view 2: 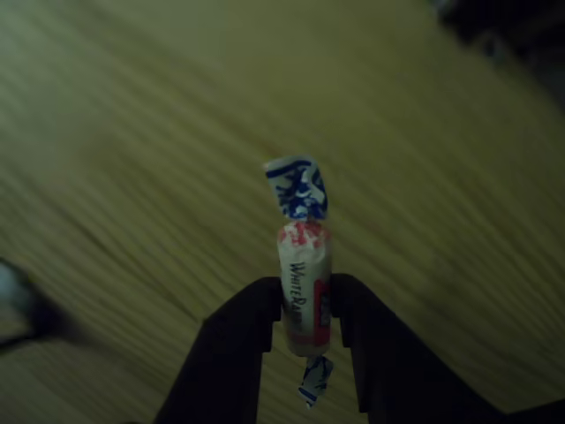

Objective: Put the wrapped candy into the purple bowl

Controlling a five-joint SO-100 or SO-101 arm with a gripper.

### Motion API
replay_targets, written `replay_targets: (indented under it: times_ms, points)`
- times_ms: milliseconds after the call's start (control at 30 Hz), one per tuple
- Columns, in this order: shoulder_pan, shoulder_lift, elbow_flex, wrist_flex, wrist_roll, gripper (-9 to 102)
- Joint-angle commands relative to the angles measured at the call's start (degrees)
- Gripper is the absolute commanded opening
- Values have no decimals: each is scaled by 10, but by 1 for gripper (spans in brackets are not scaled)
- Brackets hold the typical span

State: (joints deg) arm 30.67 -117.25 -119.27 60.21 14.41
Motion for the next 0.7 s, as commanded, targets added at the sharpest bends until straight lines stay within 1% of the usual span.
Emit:
replay_targets:
  times_ms: [0, 133, 333, 433, 667]
  points:
    - [59, -39, 83, -32, -110, -2]
    - [149, -40, 91, -76, -139, -2]
    - [284, 25, 163, -92, -184, -2]
    - [325, 83, 222, -93, -208, -2]
    - [405, 212, 341, -98, -222, -2]
